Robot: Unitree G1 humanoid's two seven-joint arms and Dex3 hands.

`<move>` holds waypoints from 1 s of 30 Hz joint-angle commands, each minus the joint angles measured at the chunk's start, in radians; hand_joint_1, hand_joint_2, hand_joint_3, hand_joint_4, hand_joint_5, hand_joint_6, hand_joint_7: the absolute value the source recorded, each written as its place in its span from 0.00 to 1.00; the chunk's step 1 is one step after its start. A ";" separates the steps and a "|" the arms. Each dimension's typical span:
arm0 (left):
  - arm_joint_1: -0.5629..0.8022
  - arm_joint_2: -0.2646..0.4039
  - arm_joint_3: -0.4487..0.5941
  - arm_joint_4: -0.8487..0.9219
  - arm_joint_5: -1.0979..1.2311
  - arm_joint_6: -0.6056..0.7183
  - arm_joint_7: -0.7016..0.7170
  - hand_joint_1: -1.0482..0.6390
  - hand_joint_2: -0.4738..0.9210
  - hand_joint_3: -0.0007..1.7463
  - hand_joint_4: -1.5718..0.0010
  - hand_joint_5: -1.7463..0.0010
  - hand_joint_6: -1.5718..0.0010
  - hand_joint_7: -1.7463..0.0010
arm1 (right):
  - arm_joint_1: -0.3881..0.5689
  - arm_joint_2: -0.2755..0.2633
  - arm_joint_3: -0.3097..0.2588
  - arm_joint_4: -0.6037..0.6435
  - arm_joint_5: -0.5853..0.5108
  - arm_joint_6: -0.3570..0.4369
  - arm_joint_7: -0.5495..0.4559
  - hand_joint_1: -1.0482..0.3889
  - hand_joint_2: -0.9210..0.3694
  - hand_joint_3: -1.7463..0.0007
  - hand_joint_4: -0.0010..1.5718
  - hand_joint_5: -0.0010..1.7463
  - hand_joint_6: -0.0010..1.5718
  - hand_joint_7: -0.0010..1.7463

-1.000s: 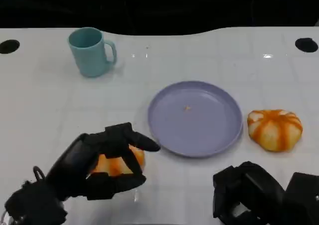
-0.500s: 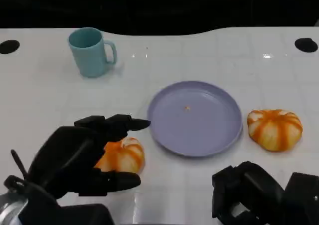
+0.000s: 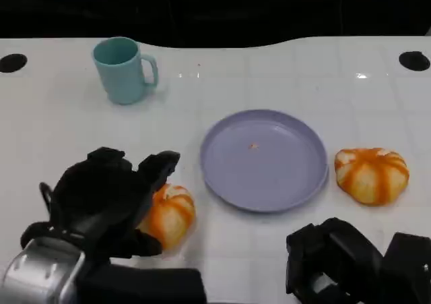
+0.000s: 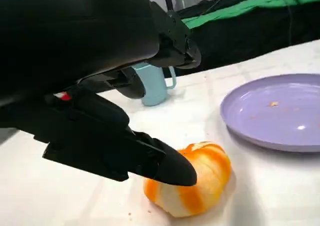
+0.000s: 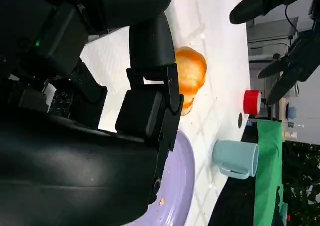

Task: Grasp the bread from the table and place it into the plate.

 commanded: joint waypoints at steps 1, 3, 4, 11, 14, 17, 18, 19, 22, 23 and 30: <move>-0.043 -0.011 -0.042 0.058 0.067 0.049 -0.025 0.15 0.95 0.00 0.84 0.77 0.87 1.00 | -0.001 -0.005 -0.002 -0.007 -0.005 0.003 -0.009 0.00 0.59 0.32 0.98 0.71 1.00 0.55; -0.060 -0.018 -0.059 0.089 0.082 0.064 -0.027 0.16 0.94 0.00 0.84 0.77 0.87 1.00 | -0.001 -0.004 -0.003 -0.007 -0.002 0.006 -0.007 0.00 0.60 0.31 0.98 0.71 1.00 0.55; -0.067 -0.021 -0.067 0.103 0.086 0.070 -0.029 0.16 0.93 0.00 0.84 0.77 0.87 1.00 | 0.000 -0.004 -0.004 -0.008 0.000 0.010 -0.007 0.00 0.60 0.31 0.99 0.71 1.00 0.55; -0.112 -0.029 -0.111 0.183 0.102 0.106 -0.033 0.16 0.91 0.00 0.84 0.78 0.87 1.00 | 0.000 -0.002 -0.007 -0.002 0.006 0.002 0.000 0.00 0.60 0.31 0.99 0.71 1.00 0.55; -0.124 -0.032 -0.121 0.209 0.097 0.119 -0.033 0.16 0.90 0.00 0.85 0.78 0.87 1.00 | 0.001 -0.004 -0.005 -0.006 -0.003 0.003 -0.006 0.00 0.61 0.30 0.99 0.71 1.00 0.55; -0.137 -0.034 -0.132 0.228 0.098 0.134 -0.044 0.16 0.90 0.00 0.85 0.78 0.88 1.00 | 0.000 -0.005 -0.005 -0.001 -0.008 -0.009 -0.006 0.00 0.61 0.29 0.99 0.71 1.00 0.55; -0.140 -0.034 -0.135 0.234 0.095 0.138 -0.044 0.16 0.90 0.00 0.85 0.78 0.88 1.00 | 0.000 -0.005 -0.005 0.001 -0.006 -0.011 -0.004 0.00 0.61 0.29 0.99 0.71 1.00 0.55; -0.144 -0.034 -0.138 0.244 0.092 0.140 -0.040 0.16 0.90 0.00 0.85 0.79 0.88 1.00 | 0.001 -0.003 -0.006 0.001 -0.002 -0.008 -0.002 0.00 0.62 0.29 0.99 0.71 1.00 0.55; -0.157 -0.033 -0.145 0.270 0.081 0.147 -0.036 0.16 0.90 0.00 0.86 0.78 0.89 1.00 | 0.005 -0.001 -0.007 -0.004 0.001 -0.002 -0.002 0.00 0.62 0.29 0.99 0.71 1.00 0.55; -0.162 -0.033 -0.146 0.281 0.074 0.148 -0.034 0.15 0.90 0.00 0.86 0.78 0.89 1.00 | 0.006 -0.002 -0.006 -0.007 -0.002 0.001 -0.004 0.00 0.61 0.29 0.99 0.71 1.00 0.55; -0.197 -0.032 -0.157 0.360 0.027 0.150 -0.014 0.16 0.90 0.00 0.89 0.78 0.91 1.00 | 0.008 -0.002 -0.006 -0.014 0.000 0.012 -0.004 0.00 0.61 0.30 0.99 0.71 1.00 0.55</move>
